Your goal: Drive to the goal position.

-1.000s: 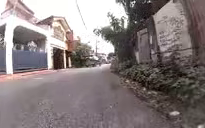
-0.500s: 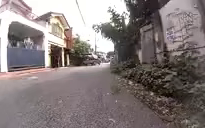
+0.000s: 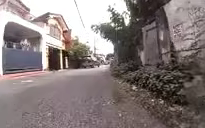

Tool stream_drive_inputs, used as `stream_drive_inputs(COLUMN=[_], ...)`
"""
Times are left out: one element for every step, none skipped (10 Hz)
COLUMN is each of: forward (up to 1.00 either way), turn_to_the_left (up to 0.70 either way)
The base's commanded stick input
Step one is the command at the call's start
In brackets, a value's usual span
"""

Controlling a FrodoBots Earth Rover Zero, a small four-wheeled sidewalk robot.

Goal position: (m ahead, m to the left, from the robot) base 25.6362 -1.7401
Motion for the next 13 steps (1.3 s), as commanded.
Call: stream_drive_inputs(forward=[0.70,0.70,0.70,0.70,0.70,0.70,0.70,0.70,0.70,0.70,0.70,0.70,0.70], turn_to_the_left=[0.00,0.00,0.00,0.00,0.00,0.00,0.00,0.00,0.00,0.00,0.00,0.00,0.00])
